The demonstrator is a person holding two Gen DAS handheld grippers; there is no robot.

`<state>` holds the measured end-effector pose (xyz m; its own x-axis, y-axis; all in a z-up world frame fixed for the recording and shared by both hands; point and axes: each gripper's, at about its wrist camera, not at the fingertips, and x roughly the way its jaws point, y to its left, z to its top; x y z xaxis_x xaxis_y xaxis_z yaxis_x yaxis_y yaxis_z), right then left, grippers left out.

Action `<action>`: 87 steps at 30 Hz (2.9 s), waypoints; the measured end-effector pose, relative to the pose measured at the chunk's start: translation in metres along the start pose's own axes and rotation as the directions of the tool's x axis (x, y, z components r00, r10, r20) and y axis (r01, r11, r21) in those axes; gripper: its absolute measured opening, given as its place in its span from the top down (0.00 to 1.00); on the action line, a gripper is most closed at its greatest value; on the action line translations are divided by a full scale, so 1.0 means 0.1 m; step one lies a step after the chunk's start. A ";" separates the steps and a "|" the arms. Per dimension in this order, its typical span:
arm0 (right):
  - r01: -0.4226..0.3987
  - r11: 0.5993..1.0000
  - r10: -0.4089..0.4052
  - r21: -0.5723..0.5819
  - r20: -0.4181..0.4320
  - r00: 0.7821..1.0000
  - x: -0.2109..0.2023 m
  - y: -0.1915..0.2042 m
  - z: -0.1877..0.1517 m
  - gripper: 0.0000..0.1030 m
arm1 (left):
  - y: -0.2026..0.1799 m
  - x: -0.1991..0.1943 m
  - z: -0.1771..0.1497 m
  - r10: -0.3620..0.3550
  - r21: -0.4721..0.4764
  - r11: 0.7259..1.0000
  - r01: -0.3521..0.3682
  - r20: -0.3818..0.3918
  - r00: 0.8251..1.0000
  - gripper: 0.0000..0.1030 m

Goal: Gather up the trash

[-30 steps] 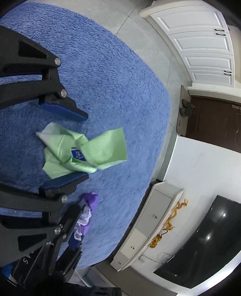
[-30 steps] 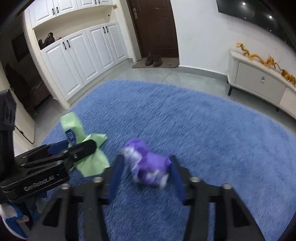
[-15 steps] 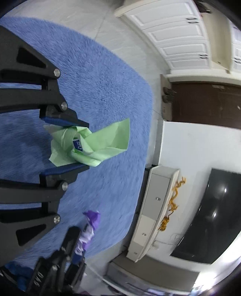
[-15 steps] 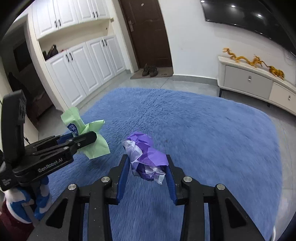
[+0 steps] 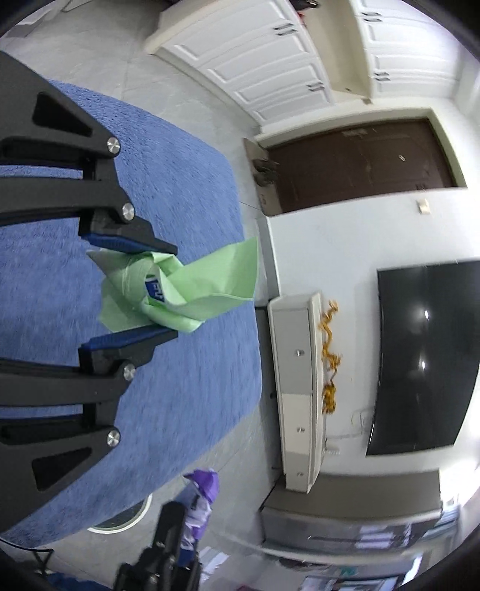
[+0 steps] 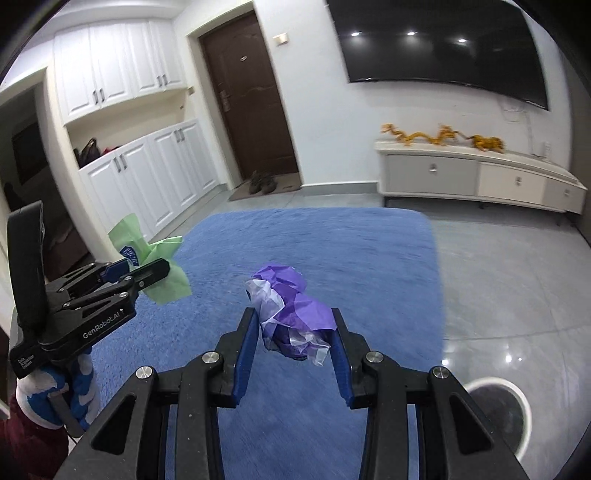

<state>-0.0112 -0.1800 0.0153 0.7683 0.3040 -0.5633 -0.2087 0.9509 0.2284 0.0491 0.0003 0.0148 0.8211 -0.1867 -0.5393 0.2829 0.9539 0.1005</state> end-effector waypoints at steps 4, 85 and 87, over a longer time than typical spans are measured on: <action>0.065 0.998 -0.066 0.024 0.029 0.997 -0.37 -0.20 -0.14 0.66 | -0.36 -0.14 0.07 -0.049 0.062 0.997 0.048 0.025 0.998 0.66; 0.340 0.927 -0.367 0.156 0.205 0.907 -0.94 0.04 -0.06 0.00 | -0.13 -0.72 0.34 0.138 -0.103 0.987 -0.123 0.156 0.978 0.07; 0.365 0.921 -0.387 0.137 0.222 0.895 -0.90 0.11 -0.09 0.00 | -0.03 -0.75 0.28 0.175 -0.126 0.980 -0.155 0.161 0.971 0.02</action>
<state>-0.0881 -0.1965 0.0609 0.9028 -0.1093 -0.4160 0.1707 0.9788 0.1134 0.0004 0.0044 0.0786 0.9270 -0.0526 -0.3713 0.0871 0.9932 0.0769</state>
